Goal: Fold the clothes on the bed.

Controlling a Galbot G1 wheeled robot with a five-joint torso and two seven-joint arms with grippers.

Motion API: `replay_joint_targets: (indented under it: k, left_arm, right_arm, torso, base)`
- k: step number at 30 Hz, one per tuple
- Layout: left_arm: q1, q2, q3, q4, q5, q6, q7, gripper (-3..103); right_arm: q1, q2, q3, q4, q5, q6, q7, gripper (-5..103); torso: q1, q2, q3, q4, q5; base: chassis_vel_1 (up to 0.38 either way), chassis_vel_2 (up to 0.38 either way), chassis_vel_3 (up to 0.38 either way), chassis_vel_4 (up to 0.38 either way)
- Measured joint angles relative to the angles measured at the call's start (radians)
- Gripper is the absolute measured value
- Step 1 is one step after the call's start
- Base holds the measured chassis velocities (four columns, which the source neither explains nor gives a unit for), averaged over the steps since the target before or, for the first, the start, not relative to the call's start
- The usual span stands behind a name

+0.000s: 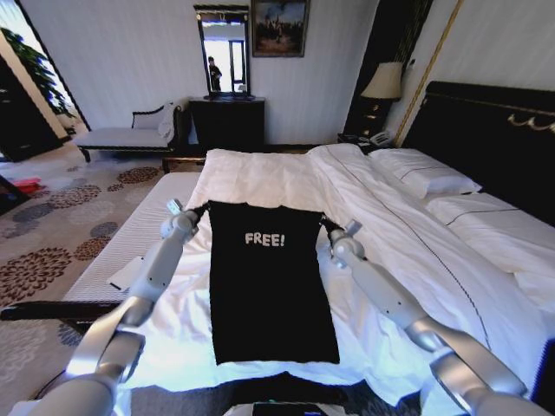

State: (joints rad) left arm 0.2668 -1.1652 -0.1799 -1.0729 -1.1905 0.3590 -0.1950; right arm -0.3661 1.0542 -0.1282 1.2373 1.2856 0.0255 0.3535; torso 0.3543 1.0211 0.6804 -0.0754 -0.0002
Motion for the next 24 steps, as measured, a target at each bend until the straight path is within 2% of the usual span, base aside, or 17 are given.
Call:
replay_joint_targets:
  k: [5, 9, 10, 14, 15, 19, 21, 24]
  left_arm:
    - [-0.020, 0.007, 0.025, -0.017, -0.023, -0.002, 0.000, 0]
    - [0.075, 0.072, 0.041, -0.150, -0.053, -0.004, -0.002, 0]
    - [0.075, 0.072, 0.041, -0.150, -0.053, -0.004, -0.002, 0]
    - [0.262, 0.195, 0.024, -0.375, -0.094, -0.005, -0.005, 0]
    - [0.262, 0.195, 0.024, -0.375, -0.094, -0.005, -0.005, 0]
    - [0.456, 0.352, -0.024, -0.587, -0.135, -0.007, -0.018, 0]
    - [0.482, 0.372, -0.024, -0.620, -0.139, -0.008, -0.024, 0]
    - [0.600, 0.432, -0.035, -0.752, -0.150, -0.008, -0.058, 0]
  right_arm:
    - [0.036, 0.011, -0.005, -0.010, 0.002, 0.010, -0.001, 0]
    - [-0.043, -0.036, 0.025, 0.079, 0.011, 0.011, 0.010, 0]
    - [-0.043, -0.036, 0.025, 0.079, 0.011, 0.011, 0.010, 0]
    - [-0.175, -0.116, 0.079, 0.216, 0.028, -0.006, 0.038, 0]
    - [-0.175, -0.116, 0.079, 0.216, 0.028, -0.006, 0.038, 0]
    - [-0.328, -0.190, 0.156, 0.379, 0.038, -0.024, 0.081, 0]
    - [-0.374, -0.205, 0.182, 0.416, 0.039, -0.029, 0.095, 0]
    - [-0.519, -0.242, 0.268, 0.518, 0.042, -0.049, 0.147, 0]
  torso:
    - [0.000, 0.000, 0.000, 0.0000, -0.0001]
    - [0.000, 0.000, 0.000, -0.0003, 0.0001]
    - [0.000, 0.000, 0.000, -0.0003, 0.0001]
    - [0.000, 0.000, 0.000, -0.0004, -0.0003]
    - [0.000, 0.000, 0.000, -0.0004, -0.0003]
    - [0.000, 0.000, 0.000, 0.0012, 0.0002]
    - [0.000, 0.000, -0.001, 0.0012, 0.0001]
    - [0.000, 0.000, -0.001, -0.0015, -0.0001]
  base:
    - [0.000, 0.000, 0.000, 0.000]
    - [0.000, 0.000, 0.000, 0.000]
    - [0.000, 0.000, 0.000, 0.000]
    - [0.000, 0.000, 0.000, 0.000]
    - [0.000, 0.000, 0.000, 0.000]
    - [0.000, 0.000, 0.000, 0.000]
    - [0.000, 0.000, 0.000, 0.000]
    - [0.000, 0.000, 0.000, 0.000]
